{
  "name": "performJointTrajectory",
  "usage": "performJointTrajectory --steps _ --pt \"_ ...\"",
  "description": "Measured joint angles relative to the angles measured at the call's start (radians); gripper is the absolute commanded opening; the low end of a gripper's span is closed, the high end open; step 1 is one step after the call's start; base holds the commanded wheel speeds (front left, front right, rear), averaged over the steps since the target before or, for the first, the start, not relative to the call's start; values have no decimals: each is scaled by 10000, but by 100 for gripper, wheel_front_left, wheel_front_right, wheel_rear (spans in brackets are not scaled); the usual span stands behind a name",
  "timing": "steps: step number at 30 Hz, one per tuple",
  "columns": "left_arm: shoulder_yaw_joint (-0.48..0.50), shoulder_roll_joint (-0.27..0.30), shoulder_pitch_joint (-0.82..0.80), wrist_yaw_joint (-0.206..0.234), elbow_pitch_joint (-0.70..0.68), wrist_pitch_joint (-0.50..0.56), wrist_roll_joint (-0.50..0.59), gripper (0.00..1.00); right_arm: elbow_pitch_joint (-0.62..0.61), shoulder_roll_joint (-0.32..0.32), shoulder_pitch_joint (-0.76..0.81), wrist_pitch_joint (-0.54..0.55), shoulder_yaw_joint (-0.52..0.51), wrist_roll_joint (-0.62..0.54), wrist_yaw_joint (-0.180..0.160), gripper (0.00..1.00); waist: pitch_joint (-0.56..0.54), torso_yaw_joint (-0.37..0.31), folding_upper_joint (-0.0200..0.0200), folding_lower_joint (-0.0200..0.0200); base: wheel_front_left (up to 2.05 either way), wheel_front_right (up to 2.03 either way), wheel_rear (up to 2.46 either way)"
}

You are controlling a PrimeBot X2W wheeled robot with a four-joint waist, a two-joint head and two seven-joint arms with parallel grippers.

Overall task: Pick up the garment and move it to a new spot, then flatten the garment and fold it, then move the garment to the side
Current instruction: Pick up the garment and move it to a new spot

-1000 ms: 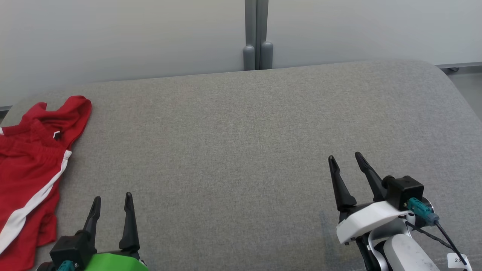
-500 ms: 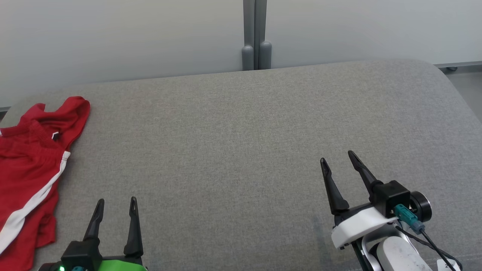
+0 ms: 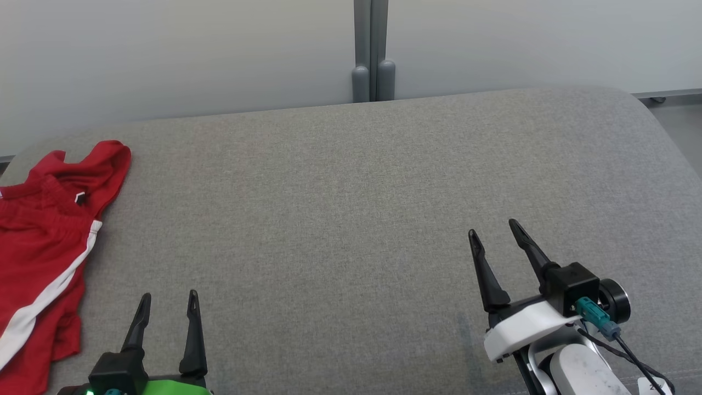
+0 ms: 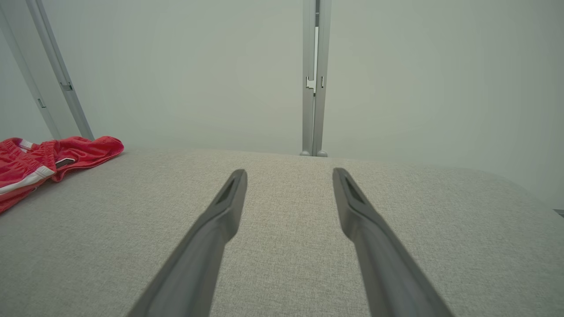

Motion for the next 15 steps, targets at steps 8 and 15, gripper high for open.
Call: performJointTrajectory --steps 8,15 --pt "6 -6 0 -12 27 0 0 100 2 13 0 0 -40 0 4 100 8 4 0 0 0 0 0" --pt "-12 -10 -9 -119 81 0 2 100 2 33 0 0 -157 0 15 100 21 72 0 0 0 0 0"
